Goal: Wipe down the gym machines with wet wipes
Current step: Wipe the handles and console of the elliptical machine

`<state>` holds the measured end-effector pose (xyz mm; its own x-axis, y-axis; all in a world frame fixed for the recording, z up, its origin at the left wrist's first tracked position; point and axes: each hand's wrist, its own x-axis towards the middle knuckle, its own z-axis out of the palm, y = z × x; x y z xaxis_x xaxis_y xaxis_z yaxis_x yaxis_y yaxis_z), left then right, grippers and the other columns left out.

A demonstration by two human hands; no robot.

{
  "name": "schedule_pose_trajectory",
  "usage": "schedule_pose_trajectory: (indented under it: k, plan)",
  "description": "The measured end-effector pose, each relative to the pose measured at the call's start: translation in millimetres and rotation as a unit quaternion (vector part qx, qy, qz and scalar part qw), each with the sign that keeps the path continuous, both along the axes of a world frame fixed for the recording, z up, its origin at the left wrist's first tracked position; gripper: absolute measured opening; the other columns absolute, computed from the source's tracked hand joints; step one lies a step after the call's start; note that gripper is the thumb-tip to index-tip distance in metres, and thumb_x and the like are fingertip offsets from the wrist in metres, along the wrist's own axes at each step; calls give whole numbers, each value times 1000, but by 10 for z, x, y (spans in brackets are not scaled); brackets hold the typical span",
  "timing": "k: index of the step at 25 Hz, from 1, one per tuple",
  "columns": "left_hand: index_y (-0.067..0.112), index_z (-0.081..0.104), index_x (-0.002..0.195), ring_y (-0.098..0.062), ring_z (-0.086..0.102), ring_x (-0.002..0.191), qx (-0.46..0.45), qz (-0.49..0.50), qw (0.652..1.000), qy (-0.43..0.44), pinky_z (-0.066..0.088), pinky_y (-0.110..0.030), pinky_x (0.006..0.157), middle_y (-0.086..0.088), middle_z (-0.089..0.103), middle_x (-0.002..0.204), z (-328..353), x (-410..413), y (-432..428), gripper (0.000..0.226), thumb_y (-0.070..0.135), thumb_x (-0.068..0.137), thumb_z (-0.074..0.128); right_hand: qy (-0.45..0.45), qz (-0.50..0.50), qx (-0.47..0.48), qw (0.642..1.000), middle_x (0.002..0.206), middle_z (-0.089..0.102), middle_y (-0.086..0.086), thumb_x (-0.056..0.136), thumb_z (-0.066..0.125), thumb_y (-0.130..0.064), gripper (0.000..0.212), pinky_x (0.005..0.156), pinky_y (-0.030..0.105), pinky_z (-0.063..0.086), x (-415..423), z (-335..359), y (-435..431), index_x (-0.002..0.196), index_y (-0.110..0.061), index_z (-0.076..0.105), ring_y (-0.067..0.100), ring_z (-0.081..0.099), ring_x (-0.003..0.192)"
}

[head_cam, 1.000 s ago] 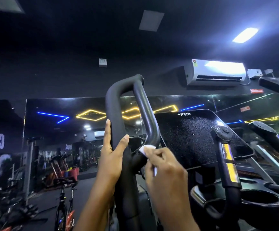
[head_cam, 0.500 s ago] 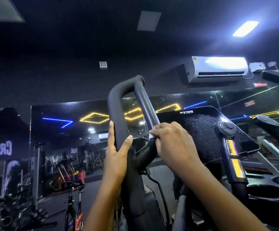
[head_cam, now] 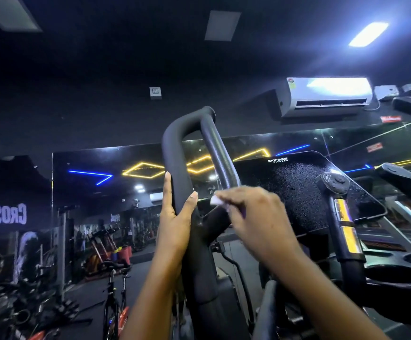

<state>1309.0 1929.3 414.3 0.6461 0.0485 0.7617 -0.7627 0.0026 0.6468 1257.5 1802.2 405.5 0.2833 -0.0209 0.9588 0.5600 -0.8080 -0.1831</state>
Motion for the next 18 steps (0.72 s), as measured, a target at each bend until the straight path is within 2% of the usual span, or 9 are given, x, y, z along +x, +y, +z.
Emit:
schedule_pose_trajectory:
  k: [2, 4, 6, 9, 11, 13, 15, 17, 18]
  plan:
    - [50, 15, 145, -17, 45, 127, 0, 3, 1000, -1, 36, -44, 109, 6, 35, 147, 1, 23, -6, 65, 33, 93, 52, -27, -48, 9, 998, 113, 65, -11, 90, 55, -13, 30, 86, 4, 26, 102, 112, -128, 116, -24, 65, 6, 53, 100]
    - [51, 16, 144, -15, 43, 129, -1, 14, 1000, -4, 34, -42, 111, 6, 34, 149, 0, 39, 3, 61, 34, 95, 48, -17, -77, -31, 996, 102, 69, -7, 84, 63, -5, 29, 85, 15, 43, 167, 58, -45, 109, -18, 69, 12, 54, 89]
    - [50, 18, 144, -15, 45, 127, -4, 28, 1000, -6, 34, -40, 111, 6, 38, 147, 6, 49, 2, 56, 34, 97, 44, -55, -58, -47, 996, 89, 71, -4, 69, 75, 3, 34, 67, 27, 55, 202, -158, 90, 99, -12, 73, 15, 55, 73]
    - [49, 20, 145, -6, 42, 123, -5, 37, 999, -10, 32, -27, 107, 12, 40, 142, 13, 19, -23, 52, 34, 99, 40, -103, -25, -52, 993, 92, 71, -5, 65, 76, 2, 39, 64, 24, 53, 217, -372, 233, 101, -14, 73, 15, 56, 69]
    - [48, 19, 145, 0, 39, 119, 4, 36, 999, -13, 29, -22, 101, 14, 37, 141, 3, 13, -18, 52, 35, 98, 39, -115, 9, -58, 992, 93, 72, -9, 74, 66, -7, 29, 71, 15, 48, 183, -352, 244, 100, -17, 73, 11, 58, 70]
    - [51, 13, 144, 0, 40, 120, 26, 31, 999, -10, 30, -27, 105, 17, 33, 142, -17, 19, 20, 56, 44, 94, 38, -75, 86, -11, 993, 96, 71, -14, 82, 61, -11, 26, 79, 7, 43, 105, -134, 132, 104, -21, 72, 2, 61, 75]
    - [54, 5, 144, 0, 25, 127, 71, 52, 996, -9, 23, -36, 112, 26, 18, 141, 66, 22, 78, 66, 58, 84, 32, -32, 121, 22, 992, 99, 67, -18, 84, 64, -10, 30, 81, 4, 45, 67, 238, -59, 111, -25, 67, -4, 61, 78]
    - [50, 5, 146, -2, 18, 133, 83, 83, 993, -25, 19, -35, 112, 25, 11, 147, 300, 117, 146, 73, 63, 80, 33, -64, 114, 39, 991, 99, 68, -17, 84, 65, -14, 29, 82, 8, 47, 77, 651, -199, 110, -27, 67, -5, 62, 82]
    - [48, 7, 147, -6, 20, 138, 77, 95, 992, -31, 21, -34, 110, 18, 13, 153, 455, 191, 167, 73, 62, 82, 36, -83, 108, 43, 990, 99, 69, -15, 85, 64, -17, 26, 83, 9, 45, 117, 846, -231, 108, -27, 69, -4, 63, 85]
